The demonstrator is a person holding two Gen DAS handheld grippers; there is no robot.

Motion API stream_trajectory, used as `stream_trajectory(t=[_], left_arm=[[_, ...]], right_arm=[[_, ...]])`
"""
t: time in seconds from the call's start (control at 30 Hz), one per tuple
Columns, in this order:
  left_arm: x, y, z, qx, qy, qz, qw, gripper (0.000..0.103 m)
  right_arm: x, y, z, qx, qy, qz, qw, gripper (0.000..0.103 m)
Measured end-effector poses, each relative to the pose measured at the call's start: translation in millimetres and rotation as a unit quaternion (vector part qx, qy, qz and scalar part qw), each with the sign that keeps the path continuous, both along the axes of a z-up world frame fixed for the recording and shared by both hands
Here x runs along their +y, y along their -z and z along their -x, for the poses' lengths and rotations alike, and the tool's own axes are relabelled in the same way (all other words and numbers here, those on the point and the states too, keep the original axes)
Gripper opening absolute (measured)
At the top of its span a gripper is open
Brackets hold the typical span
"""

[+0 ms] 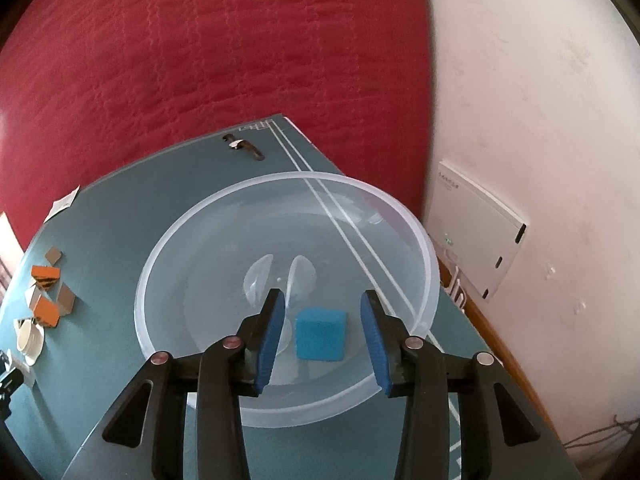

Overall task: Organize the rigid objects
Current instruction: 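Carry the white charger plug into the clear bowl and open the left gripper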

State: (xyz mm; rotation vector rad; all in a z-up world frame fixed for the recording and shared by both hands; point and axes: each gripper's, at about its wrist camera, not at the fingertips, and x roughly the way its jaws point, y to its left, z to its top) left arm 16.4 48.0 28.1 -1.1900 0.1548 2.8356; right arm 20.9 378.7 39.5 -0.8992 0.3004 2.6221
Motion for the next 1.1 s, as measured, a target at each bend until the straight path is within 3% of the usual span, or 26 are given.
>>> stream_trajectory(t=[0.17,0.23,0.3,0.7,1.1], left_arm=[[-1,8,8,0.0,-0.007,0.009,0.9999,0.068],[1,10,11,-0.002,0.001,0.008,1.0,0.055],[6,14,13,-0.01,0.009,0.004,0.9999,0.034],[43,-10,2,0.005,0.061,-0.002,0.9981,0.032],[154,-34,16,0.017,0.182,0.011,0.983,0.032]], right_arm=[[0,0,0,-0.003,-0.002,0.001,1.0,0.041],[-1,-1,0,-0.004,-0.003,0.002,1.0,0.041],[-2,-1,0,-0.005,-0.004,0.001,1.0,0.041],[-1,-2,-1,-0.002,-0.002,0.003,1.0,0.041],[26,-7,-3,0.011,0.041,0.007,0.999,0.041]])
